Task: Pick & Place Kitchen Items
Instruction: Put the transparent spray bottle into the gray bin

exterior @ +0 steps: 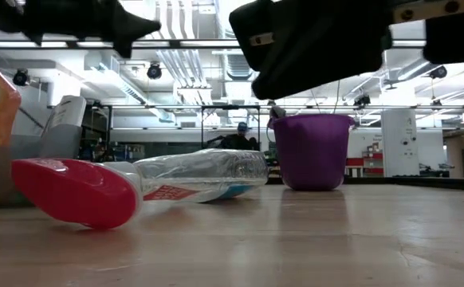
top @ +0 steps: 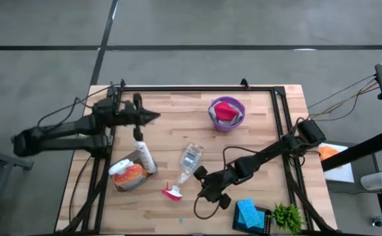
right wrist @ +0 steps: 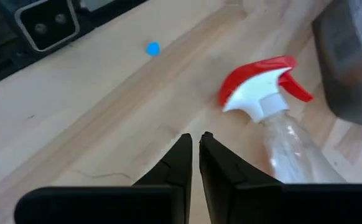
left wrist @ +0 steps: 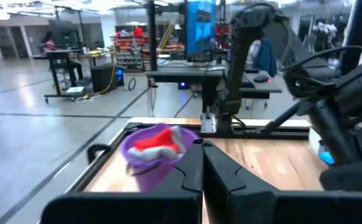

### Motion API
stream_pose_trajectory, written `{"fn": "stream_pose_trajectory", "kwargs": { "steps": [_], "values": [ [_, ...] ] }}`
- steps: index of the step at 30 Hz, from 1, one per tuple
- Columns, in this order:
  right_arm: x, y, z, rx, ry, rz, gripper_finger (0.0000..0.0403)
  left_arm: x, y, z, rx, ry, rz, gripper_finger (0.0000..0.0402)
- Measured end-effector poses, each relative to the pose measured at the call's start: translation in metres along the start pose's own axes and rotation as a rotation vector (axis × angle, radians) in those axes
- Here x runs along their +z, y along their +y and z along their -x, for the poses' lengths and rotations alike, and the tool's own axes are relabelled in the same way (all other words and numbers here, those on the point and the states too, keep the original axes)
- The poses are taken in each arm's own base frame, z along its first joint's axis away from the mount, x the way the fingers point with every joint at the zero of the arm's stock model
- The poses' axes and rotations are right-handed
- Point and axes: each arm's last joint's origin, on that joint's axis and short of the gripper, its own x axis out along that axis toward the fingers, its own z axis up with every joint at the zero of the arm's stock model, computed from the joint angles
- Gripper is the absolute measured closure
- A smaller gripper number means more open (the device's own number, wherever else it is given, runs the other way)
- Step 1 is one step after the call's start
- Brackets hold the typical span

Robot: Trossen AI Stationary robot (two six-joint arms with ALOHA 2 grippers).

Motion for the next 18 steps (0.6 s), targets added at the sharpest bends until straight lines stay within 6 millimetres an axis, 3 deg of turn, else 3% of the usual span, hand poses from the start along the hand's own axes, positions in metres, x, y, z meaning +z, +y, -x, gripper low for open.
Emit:
{"fn": "stream_pose_trajectory", "kwargs": {
  "steps": [5,10,13,18],
  "values": [
    [-0.003,-0.010,0.001,-0.024,0.000,-0.003,0.0374,-0.025,0.025,0.027,0.026,0.010,0.074,0.0401],
    [-0.009,-0.027,0.003,-0.121,0.035,-0.022,0.0364,-0.052,0.037,0.042,0.088,0.049,0.111,0.0401],
    [-0.014,-0.036,0.004,-0.144,0.050,-0.039,0.0323,-0.061,0.041,0.046,0.120,0.067,0.092,0.0401],
    [-0.013,-0.041,0.004,-0.158,0.051,-0.008,0.0209,-0.069,0.041,0.048,0.133,0.087,0.034,0.0401]
  ]
}}
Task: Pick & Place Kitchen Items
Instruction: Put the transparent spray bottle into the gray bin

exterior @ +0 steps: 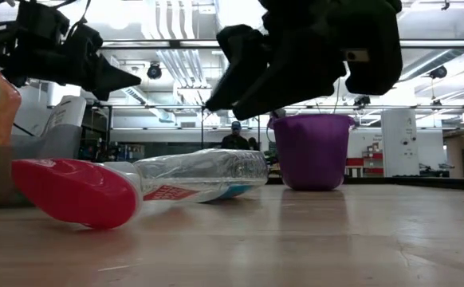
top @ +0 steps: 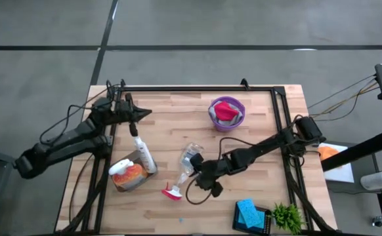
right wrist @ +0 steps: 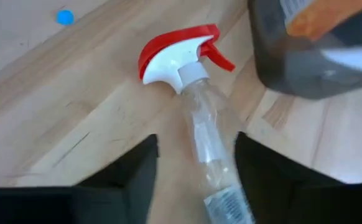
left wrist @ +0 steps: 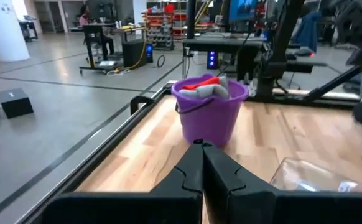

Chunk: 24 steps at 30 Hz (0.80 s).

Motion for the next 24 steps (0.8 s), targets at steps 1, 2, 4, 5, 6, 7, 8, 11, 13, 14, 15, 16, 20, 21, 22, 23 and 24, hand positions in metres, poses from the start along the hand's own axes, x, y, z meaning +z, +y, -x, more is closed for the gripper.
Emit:
{"fn": "stream_pose_trajectory", "kwargs": {
  "steps": [1,2,4,5,6,7,8,11,13,14,15,16,20,21,22,23,24],
  "values": [
    [0.000,0.000,-0.001,0.000,0.000,0.025,0.0186,-0.001,0.000,0.000,0.001,0.001,-0.011,0.0401],
    [0.002,-0.001,-0.003,-0.002,-0.005,0.048,0.0166,-0.001,0.000,0.000,0.005,0.004,-0.020,0.0401],
    [0.005,-0.002,-0.006,-0.003,-0.006,0.072,0.0130,-0.004,0.000,0.000,0.021,0.012,-0.028,0.0401],
    [0.007,-0.004,-0.010,-0.003,-0.002,0.077,0.0117,-0.005,0.001,0.000,0.038,0.017,-0.026,0.0401],
    [0.010,-0.005,-0.013,-0.007,-0.010,0.086,0.0108,-0.006,0.001,0.000,0.054,0.022,-0.025,0.0401],
    [0.012,-0.006,-0.017,-0.004,-0.002,0.096,0.0102,-0.007,0.002,0.000,0.076,0.027,-0.024,0.0401],
    [0.013,-0.007,-0.023,0.007,0.020,0.107,0.0099,-0.007,0.002,0.000,0.097,0.031,-0.022,0.0401],
    [0.018,-0.009,-0.045,0.045,0.088,0.143,0.0105,-0.010,0.004,0.000,0.142,0.049,-0.010,0.0401],
    [0.020,-0.009,-0.062,0.082,0.153,0.153,0.0117,-0.010,0.004,0.000,0.155,0.053,-0.007,0.0401],
    [0.023,-0.010,-0.068,0.088,0.172,0.164,0.0123,-0.010,0.004,0.000,0.160,0.053,-0.007,0.0401],
    [0.026,-0.012,-0.074,0.094,0.190,0.171,0.0130,-0.011,0.004,0.000,0.162,0.056,-0.006,0.0401],
    [0.029,-0.014,-0.078,0.102,0.204,0.174,0.0137,-0.011,0.004,0.000,0.162,0.058,-0.005,0.0401],
    [0.035,-0.019,-0.094,0.111,0.250,0.198,0.0160,-0.011,0.004,0.000,0.164,0.064,0.000,0.0401],
    [0.037,-0.020,-0.095,0.114,0.264,0.202,0.0165,-0.012,0.004,0.000,0.164,0.066,0.002,0.0401],
    [0.038,-0.021,-0.096,0.114,0.276,0.208,0.0170,-0.012,0.004,0.000,0.164,0.068,0.005,0.0401],
    [0.039,-0.022,-0.096,0.109,0.287,0.217,0.0173,-0.012,0.004,0.000,0.164,0.069,0.007,0.0401],
    [0.040,-0.022,-0.097,0.102,0.297,0.227,0.0177,-0.012,0.004,0.000,0.164,0.069,0.007,0.0401]
  ]
}}
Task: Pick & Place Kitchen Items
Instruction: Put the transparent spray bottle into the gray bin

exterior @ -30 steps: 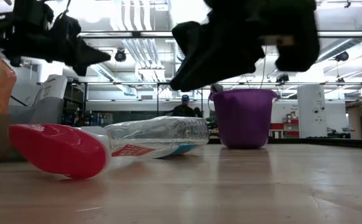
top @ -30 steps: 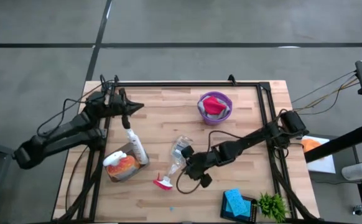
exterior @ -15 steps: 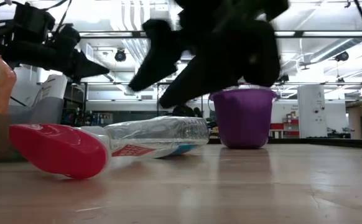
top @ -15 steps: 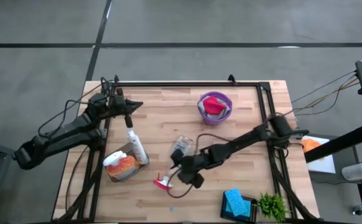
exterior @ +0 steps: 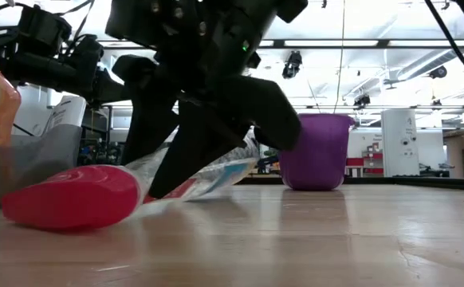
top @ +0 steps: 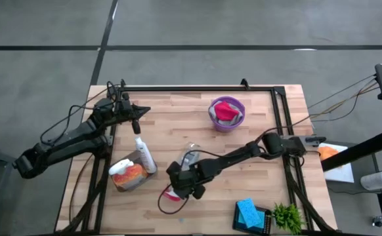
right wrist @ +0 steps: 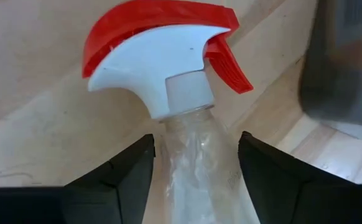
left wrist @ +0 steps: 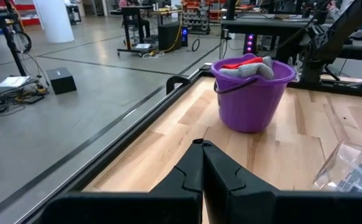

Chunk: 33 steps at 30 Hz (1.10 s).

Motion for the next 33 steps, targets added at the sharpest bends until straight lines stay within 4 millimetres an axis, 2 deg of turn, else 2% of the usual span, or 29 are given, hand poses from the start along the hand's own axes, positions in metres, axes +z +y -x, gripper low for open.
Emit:
{"fn": "stream_pose_trajectory", "kwargs": {
  "steps": [9,15,20,27,33],
  "values": [
    [-0.011,-0.004,-0.013,-0.022,0.067,-0.032,0.0220,0.000,0.000,0.000,0.000,-0.001,0.031,0.0401],
    [-0.014,-0.006,-0.017,-0.069,0.110,-0.070,0.0290,0.000,0.000,0.000,0.001,0.000,0.053,0.0401],
    [-0.012,-0.007,-0.002,-0.042,0.091,-0.072,0.0364,-0.001,0.000,0.000,0.003,0.014,0.058,0.0401],
    [-0.004,-0.008,0.019,-0.001,0.023,-0.096,0.0364,-0.002,0.000,0.000,0.003,0.019,0.060,0.0401],
    [0.011,-0.016,0.056,0.060,-0.162,-0.115,0.0362,-0.002,0.000,0.000,0.002,0.026,0.062,0.0401]
  ]
}}
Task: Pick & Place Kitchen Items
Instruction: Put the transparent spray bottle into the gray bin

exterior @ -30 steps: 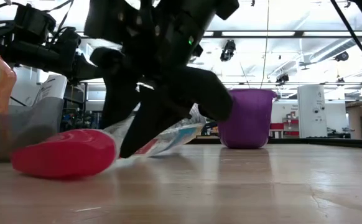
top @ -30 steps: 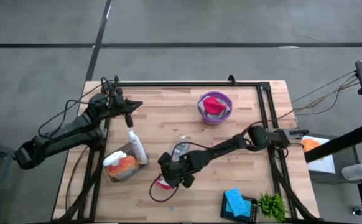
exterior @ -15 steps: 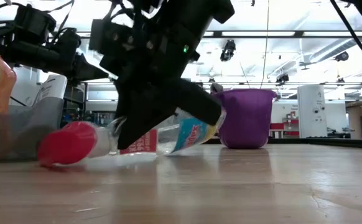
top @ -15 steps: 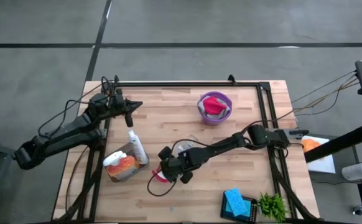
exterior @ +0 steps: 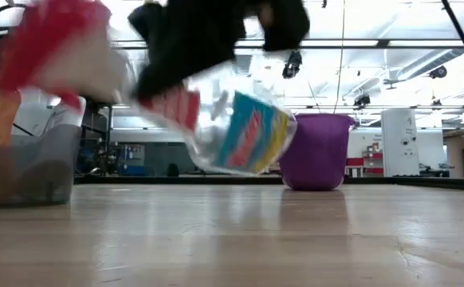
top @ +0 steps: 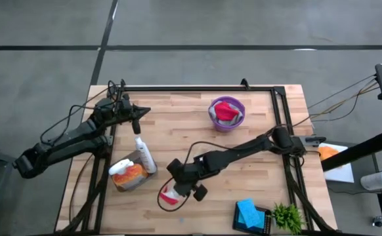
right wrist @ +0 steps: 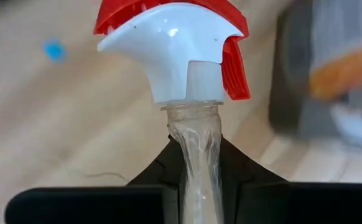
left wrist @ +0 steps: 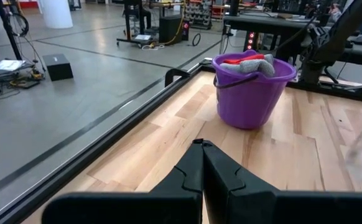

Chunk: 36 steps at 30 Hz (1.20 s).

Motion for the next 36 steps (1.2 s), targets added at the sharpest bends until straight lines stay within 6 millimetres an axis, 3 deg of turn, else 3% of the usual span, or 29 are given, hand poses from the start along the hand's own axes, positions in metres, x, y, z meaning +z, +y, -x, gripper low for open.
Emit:
{"fn": "stream_pose_trajectory", "kwargs": {
  "steps": [6,11,17,23,26,29,36],
  "values": [
    [0.024,-0.003,0.040,0.123,-0.312,0.016,0.0362,-0.001,0.000,0.000,0.000,0.006,0.002,0.0401],
    [0.028,-0.004,0.073,0.120,-0.632,0.070,0.0361,-0.003,0.000,0.000,-0.001,0.029,0.011,0.0401],
    [0.001,0.001,0.113,-0.093,-0.984,0.135,0.0360,-0.004,0.000,0.000,-0.002,0.031,0.006,0.0401],
    [-0.047,0.003,0.149,-0.317,-1.360,0.134,0.0360,-0.006,0.000,0.000,-0.001,0.035,0.007,0.0401],
    [-0.069,-0.002,0.155,-0.365,-1.486,0.097,0.0360,-0.006,0.000,0.000,-0.001,0.034,0.007,0.0401],
    [-0.081,-0.011,0.147,-0.363,-1.505,0.044,0.0360,-0.006,0.000,0.000,0.001,0.034,0.007,0.0401],
    [-0.075,-0.043,0.114,-0.347,-1.491,-0.024,0.0360,-0.006,0.000,0.000,0.002,0.033,0.005,0.0401]
  ]
}}
